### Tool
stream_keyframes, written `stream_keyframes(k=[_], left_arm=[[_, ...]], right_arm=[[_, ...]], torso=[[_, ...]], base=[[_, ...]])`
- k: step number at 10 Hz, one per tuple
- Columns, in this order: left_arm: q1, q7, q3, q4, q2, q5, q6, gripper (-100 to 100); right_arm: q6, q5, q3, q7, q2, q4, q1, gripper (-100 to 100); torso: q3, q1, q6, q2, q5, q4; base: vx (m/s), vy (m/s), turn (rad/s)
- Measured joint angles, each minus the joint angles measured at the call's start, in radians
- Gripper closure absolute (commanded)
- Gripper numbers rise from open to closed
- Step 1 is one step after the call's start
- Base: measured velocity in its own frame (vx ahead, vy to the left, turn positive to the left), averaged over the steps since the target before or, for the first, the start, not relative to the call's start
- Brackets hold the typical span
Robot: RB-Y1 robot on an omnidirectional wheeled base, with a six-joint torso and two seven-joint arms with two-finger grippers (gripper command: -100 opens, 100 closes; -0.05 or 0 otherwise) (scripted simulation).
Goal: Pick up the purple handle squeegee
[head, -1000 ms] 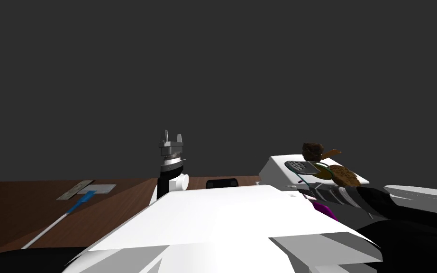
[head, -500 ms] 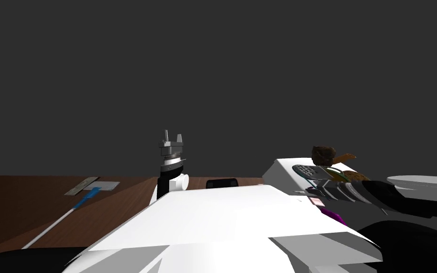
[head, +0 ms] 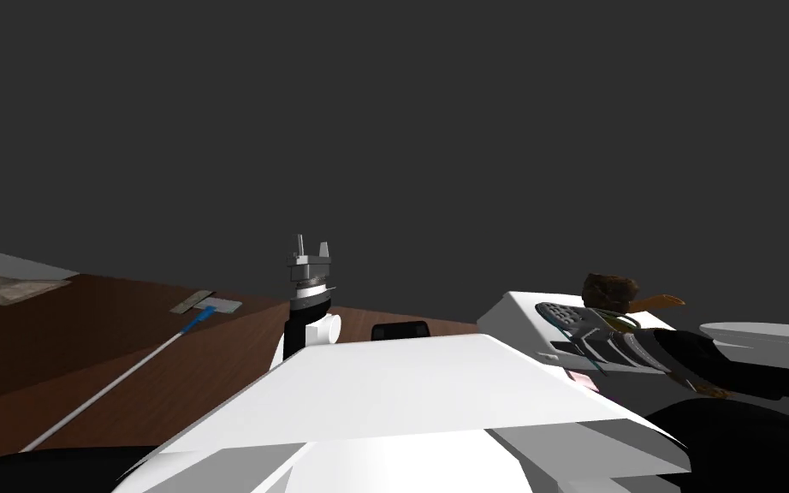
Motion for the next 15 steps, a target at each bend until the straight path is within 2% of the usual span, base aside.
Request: stream_keyframes(k=[6,7,8,12,13,14,15], left_arm=[[0.000,0.000,0.000,0.000,0.000,0.000,0.000,0],[0.000,0.000,0.000,0.000,0.000,0.000,0.000,0],[0.001,0.000,0.000,0.000,0.000,0.000,0.000,0],[0.001,0.000,0.000,0.000,0.000,0.000,0.000,0],[0.001,0.000,0.000,0.000,0.000,0.000,0.000,0],[0.001,0.000,0.000,0.000,0.000,0.000,0.000,0],[0.001,0.000,0.000,0.000,0.000,0.000,0.000,0]], right_arm=[[0.107,-0.045,0.054,-0.149,0.032,-0.036,-0.022,-100],[0.126,-0.051,0.065,-0.174,0.039,-0.042,-0.028,-100],[0.130,-0.051,0.066,-0.180,0.039,-0.043,-0.029,100],[0.131,-0.052,0.067,-0.181,0.040,-0.042,-0.028,100],[0.132,-0.052,0.067,-0.181,0.040,-0.041,-0.028,0],[0.132,-0.052,0.067,-0.182,0.040,-0.041,-0.028,100],[0.127,-0.047,0.067,-0.178,0.038,-0.040,-0.032,100]], torso=[[-0.001,-0.005,-0.001,-0.003,-0.002,0.000],[-0.001,-0.004,-0.001,-0.002,-0.002,0.000],[-0.003,-0.004,0.001,-0.007,-0.002,-0.001],[-0.008,-0.005,-0.001,-0.015,-0.003,-0.003],[-0.009,-0.005,-0.001,-0.016,-0.003,-0.003],[-0.009,-0.006,-0.001,-0.016,-0.003,-0.003],[-0.010,-0.007,0.001,-0.019,-0.003,-0.003]], base=[[-0.205,-0.022,0.390],[-0.104,0.003,0.089],[-0.017,0.000,-0.021],[-0.002,0.001,0.000],[0.000,0.000,0.000],[0.071,-0.017,-0.214],[0.187,0.005,-0.379]])
